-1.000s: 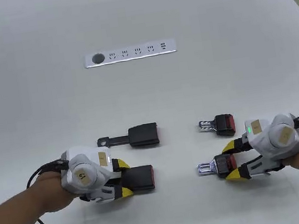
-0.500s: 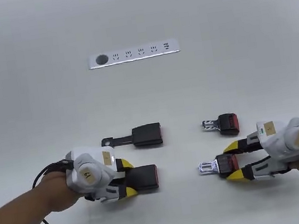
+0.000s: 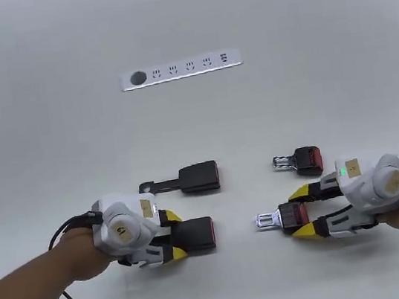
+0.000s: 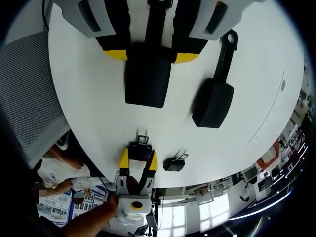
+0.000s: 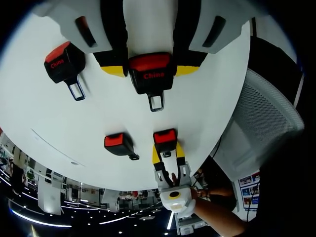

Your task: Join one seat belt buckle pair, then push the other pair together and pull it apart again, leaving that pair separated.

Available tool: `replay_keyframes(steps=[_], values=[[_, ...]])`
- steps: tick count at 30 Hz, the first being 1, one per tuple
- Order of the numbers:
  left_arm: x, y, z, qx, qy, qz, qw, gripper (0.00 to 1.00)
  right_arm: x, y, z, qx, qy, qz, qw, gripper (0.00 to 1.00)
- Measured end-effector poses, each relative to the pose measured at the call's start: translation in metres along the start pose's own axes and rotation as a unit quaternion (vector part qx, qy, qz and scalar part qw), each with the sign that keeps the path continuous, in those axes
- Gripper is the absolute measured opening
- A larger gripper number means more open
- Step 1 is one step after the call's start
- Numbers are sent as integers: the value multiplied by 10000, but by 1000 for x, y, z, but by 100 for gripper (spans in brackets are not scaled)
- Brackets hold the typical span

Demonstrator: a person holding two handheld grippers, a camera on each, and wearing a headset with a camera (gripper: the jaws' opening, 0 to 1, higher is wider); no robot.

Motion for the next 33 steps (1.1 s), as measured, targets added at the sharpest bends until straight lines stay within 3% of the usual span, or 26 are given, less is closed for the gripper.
replay_keyframes(steps=[33], values=[[-2, 2, 0, -125, 10, 13, 9999, 33, -14, -39, 45, 306, -108, -96, 9994, 33]])
Point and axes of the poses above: the centre of the closed fingertips' face, and the gripper's own axes: z roughly forward along the fingers, x roughly to its right, y roughly out of its underside, the point moved 3 cm from there along -z, roughly backward along the fingers, and after that the axes turned 2 degrees about -z, right-handed, at the moved point
